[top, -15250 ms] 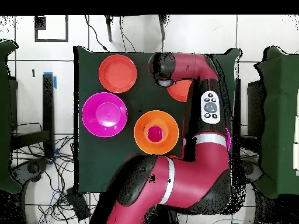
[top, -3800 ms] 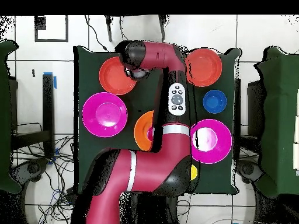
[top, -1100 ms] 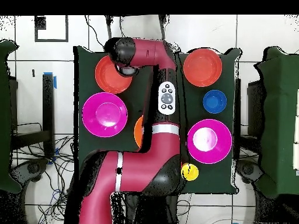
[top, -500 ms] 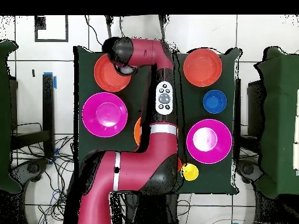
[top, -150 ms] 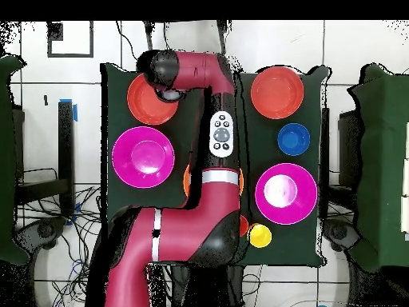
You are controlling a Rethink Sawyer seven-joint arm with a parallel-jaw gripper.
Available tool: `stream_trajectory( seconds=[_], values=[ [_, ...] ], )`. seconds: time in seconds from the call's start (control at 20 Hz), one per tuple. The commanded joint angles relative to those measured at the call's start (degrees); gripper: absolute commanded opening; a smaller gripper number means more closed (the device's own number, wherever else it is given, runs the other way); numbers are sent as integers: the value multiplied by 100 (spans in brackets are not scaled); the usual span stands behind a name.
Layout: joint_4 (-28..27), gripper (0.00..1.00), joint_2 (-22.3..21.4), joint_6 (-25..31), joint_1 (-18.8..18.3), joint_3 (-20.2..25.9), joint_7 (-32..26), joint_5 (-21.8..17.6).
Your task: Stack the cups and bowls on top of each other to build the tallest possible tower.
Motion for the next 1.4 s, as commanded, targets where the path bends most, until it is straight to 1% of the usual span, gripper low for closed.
stream_trajectory(
  seconds=[0.05,0.1,0.6,0.65,1.0,1.25,1.4],
  values=[
    [39,0,316,184,196,199,1278,-28],
    [-46,0,374,205,224,206,1324,-27],
    [-188,0,474,261,292,151,1426,3],
    [-200,100,484,282,298,142,1427,11],
    [-168,100,476,287,291,114,1394,14],
    [-255,100,514,289,292,133,1388,19],
    [-264,100,475,478,280,89,1344,29]
  ],
)
